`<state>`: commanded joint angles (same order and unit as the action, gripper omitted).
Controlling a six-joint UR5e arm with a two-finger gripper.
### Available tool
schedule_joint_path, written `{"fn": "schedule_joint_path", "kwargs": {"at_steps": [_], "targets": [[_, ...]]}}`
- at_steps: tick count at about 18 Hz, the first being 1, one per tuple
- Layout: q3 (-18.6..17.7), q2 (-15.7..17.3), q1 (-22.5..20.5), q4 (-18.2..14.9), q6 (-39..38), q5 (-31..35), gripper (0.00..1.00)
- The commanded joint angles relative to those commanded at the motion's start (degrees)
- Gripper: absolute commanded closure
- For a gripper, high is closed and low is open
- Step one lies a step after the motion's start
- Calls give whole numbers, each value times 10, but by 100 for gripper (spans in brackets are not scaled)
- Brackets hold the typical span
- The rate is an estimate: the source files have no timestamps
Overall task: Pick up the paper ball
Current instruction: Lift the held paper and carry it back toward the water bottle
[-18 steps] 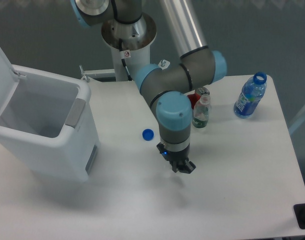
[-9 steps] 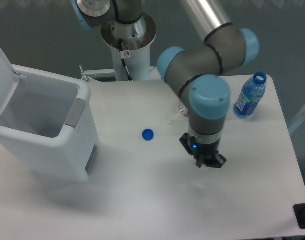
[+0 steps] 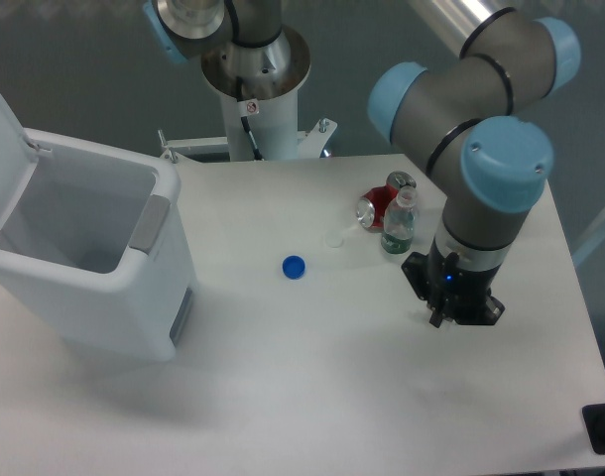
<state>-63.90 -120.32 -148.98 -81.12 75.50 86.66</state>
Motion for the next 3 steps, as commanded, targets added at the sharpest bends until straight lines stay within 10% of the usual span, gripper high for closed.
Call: {"fn": "schedule_joint_path", "kwargs": {"at_steps": [3], "targets": [[-3, 0, 3, -5, 4, 24, 100]]}}
